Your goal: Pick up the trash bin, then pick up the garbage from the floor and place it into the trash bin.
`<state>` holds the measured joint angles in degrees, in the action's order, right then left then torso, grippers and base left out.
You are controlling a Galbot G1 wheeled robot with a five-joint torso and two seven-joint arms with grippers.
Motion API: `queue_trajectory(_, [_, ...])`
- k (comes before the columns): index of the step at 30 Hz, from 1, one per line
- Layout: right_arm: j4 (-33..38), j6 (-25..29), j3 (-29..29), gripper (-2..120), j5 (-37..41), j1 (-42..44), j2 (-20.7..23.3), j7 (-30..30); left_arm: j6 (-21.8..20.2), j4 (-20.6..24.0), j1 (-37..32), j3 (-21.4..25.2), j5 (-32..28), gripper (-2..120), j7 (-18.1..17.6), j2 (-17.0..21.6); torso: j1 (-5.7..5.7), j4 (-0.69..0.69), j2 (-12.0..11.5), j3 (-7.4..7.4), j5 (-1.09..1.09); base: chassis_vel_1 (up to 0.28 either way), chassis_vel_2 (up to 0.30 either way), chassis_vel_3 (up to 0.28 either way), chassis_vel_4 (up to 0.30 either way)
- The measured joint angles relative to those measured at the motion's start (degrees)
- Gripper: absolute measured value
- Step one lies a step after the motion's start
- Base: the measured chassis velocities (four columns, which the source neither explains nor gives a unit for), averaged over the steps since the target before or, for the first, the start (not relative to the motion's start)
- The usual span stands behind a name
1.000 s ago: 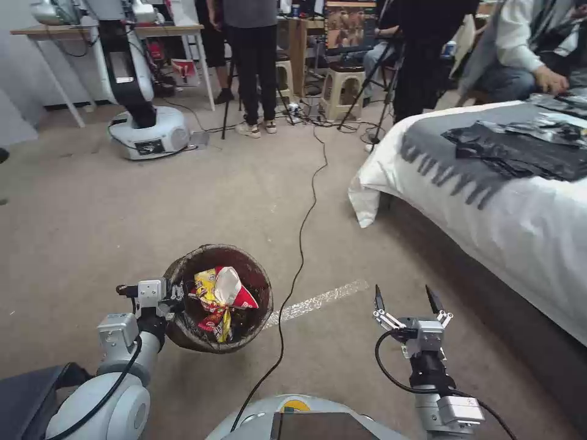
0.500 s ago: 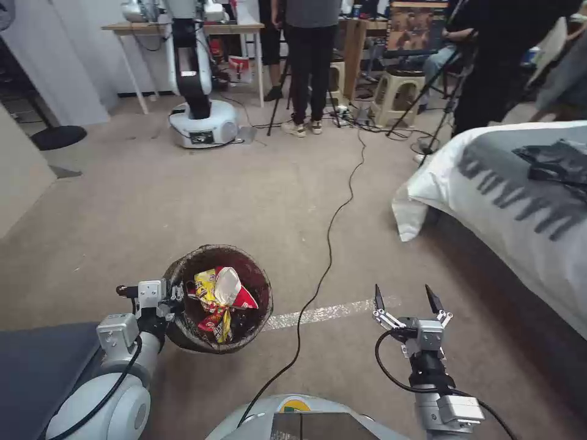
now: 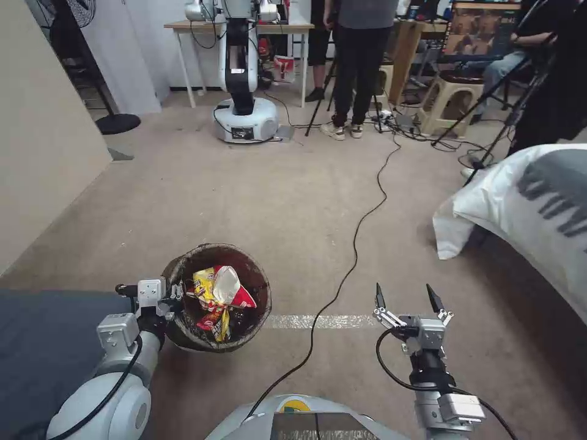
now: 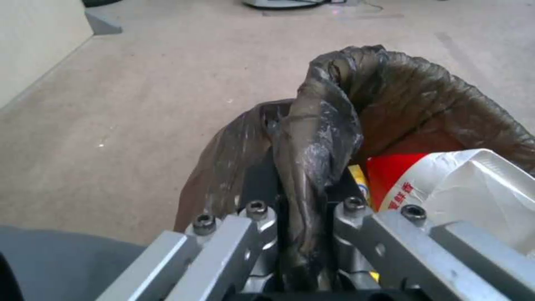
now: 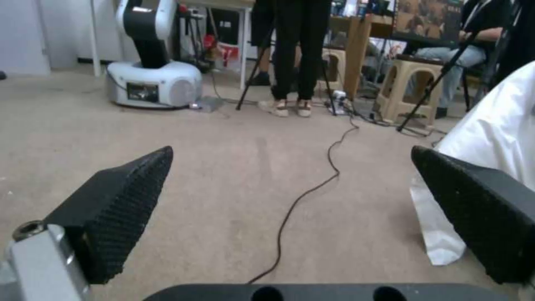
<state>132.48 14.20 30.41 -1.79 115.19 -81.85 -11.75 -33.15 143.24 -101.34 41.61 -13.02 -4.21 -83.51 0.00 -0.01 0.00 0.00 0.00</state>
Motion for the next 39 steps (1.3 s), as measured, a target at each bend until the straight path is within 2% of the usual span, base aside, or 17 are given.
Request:
queue_trajectory(15, [0.1, -0.8, -0.1, 100, 0.2, -0.3, -0.2, -0.5, -0.5, 0.0, 0.1, -0.5, -1.3, 7, -0.9, 0.0, 0.0, 0.01, 0.0, 0.0, 0.0, 0.0, 0.0, 0.0, 0.0])
queue_trajectory(20, [0.1, -1.0, -0.2, 100, 0.2, -0.3, -0.2, -0.6, -2.8, 0.0, 0.1, -1.4, -6.2, 7, -4.2, 0.1, 0.0, 0.01, 0.0, 0.0, 0.0, 0.0, 0.0, 0.0, 0.0])
queue_trajectory(23, [0.2, -1.1, -0.3, 100, 0.2, -0.3, -0.2, -0.6, -4.4, 0.0, 0.5, -2.2, -11.3, 7, -7.9, 0.3, 0.0, 0.01, 0.0, 0.0, 0.0, 0.0, 0.0, 0.0, 0.0])
queue_trajectory(24, [0.2, -1.1, -0.3, 100, 0.2, -0.3, -0.2, -0.6, -4.4, 0.0, 0.5, -2.2, -11.3, 7, -7.9, 0.3, 0.0, 0.01, 0.0, 0.0, 0.0, 0.0, 0.0, 0.0, 0.0])
queue_trajectory(26, [0.2, -1.2, -0.6, 100, 0.2, -0.3, -0.2, -0.7, -5.7, -0.3, 1.0, -2.9, -15.1, 7, -11.1, 0.5, 0.0, 0.01, 0.0, 0.0, 0.0, 0.0, 0.0, 0.0, 0.0])
queue_trajectory(28, [0.2, -1.3, -0.6, 100, 0.2, -0.3, -0.2, -0.7, -6.2, -0.5, 1.0, -3.1, -16.1, 7, -12.2, 0.6, 0.0, 0.01, 0.0, 0.0, 0.0, 0.0, 0.0, 0.0, 0.0])
queue_trajectory(30, [0.2, -1.4, -0.8, 100, 0.2, -0.3, -0.2, -0.8, -7.5, -1.2, 1.1, -3.4, -19.2, 7, -14.9, 0.5, 0.0, 0.01, 0.0, 0.0, 0.0, 0.0, 0.0, 0.0, 0.0])
queue_trajectory(39, [0.2, -1.7, -1.1, 100, 0.2, -0.4, -0.4, -0.9, -8.0, -3.9, 0.3, -3.5, -25.9, 7, -17.2, 0.3, 0.0, 0.01, 0.0, 0.0, 0.0, 0.0, 0.0, 0.0, 0.0])
